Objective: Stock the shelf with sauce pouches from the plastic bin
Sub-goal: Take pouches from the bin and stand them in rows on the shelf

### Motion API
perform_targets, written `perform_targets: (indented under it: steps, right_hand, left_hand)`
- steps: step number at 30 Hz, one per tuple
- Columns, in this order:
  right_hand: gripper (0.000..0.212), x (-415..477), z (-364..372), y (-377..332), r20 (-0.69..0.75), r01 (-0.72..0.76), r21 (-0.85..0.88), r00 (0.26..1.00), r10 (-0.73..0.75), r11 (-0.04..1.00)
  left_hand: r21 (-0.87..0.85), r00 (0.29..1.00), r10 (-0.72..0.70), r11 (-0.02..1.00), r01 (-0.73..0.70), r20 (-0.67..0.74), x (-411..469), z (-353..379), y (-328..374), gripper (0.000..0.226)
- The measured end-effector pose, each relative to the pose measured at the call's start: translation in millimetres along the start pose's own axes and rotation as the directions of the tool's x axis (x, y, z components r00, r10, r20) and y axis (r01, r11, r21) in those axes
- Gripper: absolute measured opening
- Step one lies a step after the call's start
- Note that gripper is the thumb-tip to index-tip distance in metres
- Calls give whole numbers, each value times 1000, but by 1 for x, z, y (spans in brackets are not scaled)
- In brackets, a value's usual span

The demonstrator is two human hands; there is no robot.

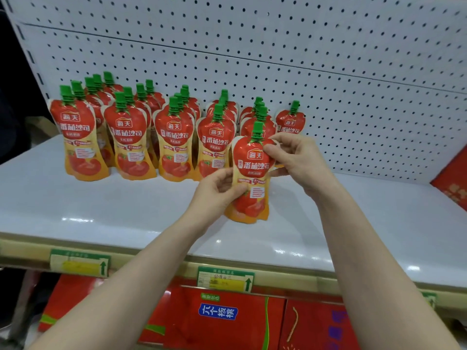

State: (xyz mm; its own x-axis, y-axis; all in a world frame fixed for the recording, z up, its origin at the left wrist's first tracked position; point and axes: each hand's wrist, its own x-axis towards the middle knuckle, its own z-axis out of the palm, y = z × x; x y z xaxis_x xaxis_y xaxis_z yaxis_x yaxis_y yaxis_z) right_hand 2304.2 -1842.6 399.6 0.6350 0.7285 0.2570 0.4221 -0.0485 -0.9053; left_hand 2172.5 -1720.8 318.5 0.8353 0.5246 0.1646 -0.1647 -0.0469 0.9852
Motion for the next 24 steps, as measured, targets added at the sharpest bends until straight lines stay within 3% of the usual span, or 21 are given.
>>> perform_targets:
  steps: [5, 8, 15, 24]
  right_hand:
    - [11, 11, -16, 19, -129, -5, 21, 992, 8, 1000]
    - [12, 25, -12, 28, -170, 1, 43, 985, 6, 999]
    - [9, 43, 7, 36, -261, 53, 24, 964, -45, 998]
    - [16, 51, 2, 45, -189, 70, -54, 979, -79, 996]
  left_hand:
    - [373, 997, -42, 928, 16, 62, 6, 3, -23, 49]
    - [504, 997, 4, 863, -45, 81, 9, 9, -25, 59]
    - [583, 999, 33, 812, -40, 22, 21, 10, -28, 64]
    - [584, 1000, -8, 812, 12, -10, 25, 11, -33, 66]
